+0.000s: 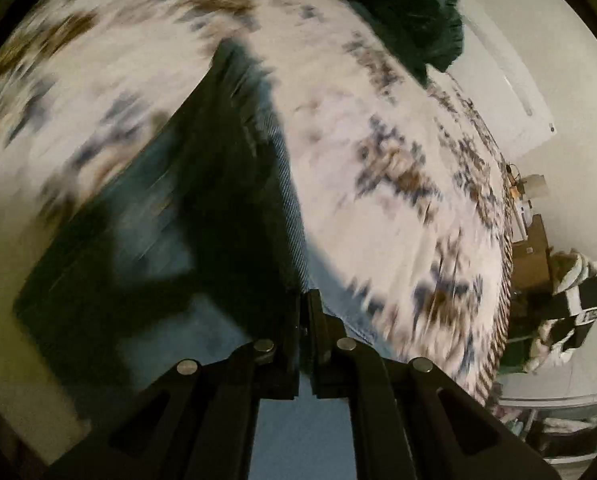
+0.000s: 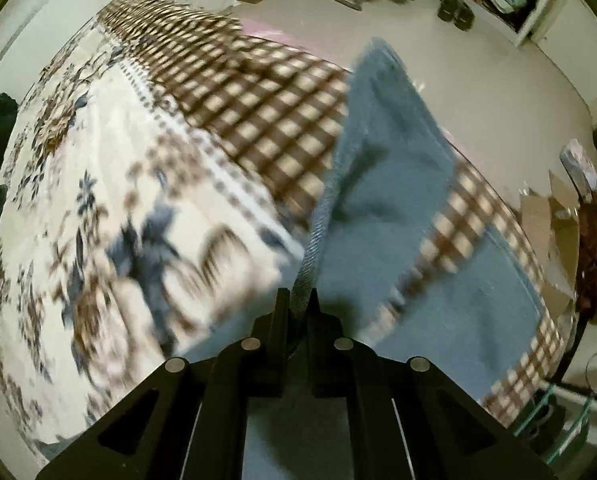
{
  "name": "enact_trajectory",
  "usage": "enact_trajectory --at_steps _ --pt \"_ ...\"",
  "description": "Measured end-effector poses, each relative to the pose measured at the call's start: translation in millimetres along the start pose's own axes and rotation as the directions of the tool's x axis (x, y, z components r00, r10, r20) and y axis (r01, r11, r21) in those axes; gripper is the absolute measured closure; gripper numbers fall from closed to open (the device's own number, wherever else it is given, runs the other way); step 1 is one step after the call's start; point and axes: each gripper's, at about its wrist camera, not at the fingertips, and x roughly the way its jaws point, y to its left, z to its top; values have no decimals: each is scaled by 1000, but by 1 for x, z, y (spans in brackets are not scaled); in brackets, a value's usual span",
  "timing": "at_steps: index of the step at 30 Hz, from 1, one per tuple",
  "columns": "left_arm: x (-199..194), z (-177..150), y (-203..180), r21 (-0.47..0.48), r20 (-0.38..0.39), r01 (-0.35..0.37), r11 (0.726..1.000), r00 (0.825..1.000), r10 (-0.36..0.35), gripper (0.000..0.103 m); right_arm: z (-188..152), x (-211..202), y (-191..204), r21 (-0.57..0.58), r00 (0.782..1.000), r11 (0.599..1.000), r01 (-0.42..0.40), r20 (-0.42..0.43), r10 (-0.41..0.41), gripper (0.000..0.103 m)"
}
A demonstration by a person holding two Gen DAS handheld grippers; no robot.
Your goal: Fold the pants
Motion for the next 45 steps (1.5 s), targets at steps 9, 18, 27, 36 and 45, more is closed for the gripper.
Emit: enact_trajectory --at_steps 9,18,27,36,45 --pt "13 -85 96 -90 -89 -79 993 993 71 100 -59 46 -93 35 993 999 -20 -113 24 97" --pt "-8 -82 123 -191 44 -19 981 999 28 33 -66 62 -150 134 961 962 -239 -112 254 40" --pt "25 -52 141 -203 90 -94 975 989 114 95 -57 85 -181 302 950 908 -289 -22 310 74" --pt "-32 -60 142 -116 167 -59 992 983 78 99 -64 52 -196 223 970 945 -239 2 245 99" --pt "-5 -74 169 -111 83 -130 985 987 140 94 -88 68 -222 183 975 964 -195 -74 211 99"
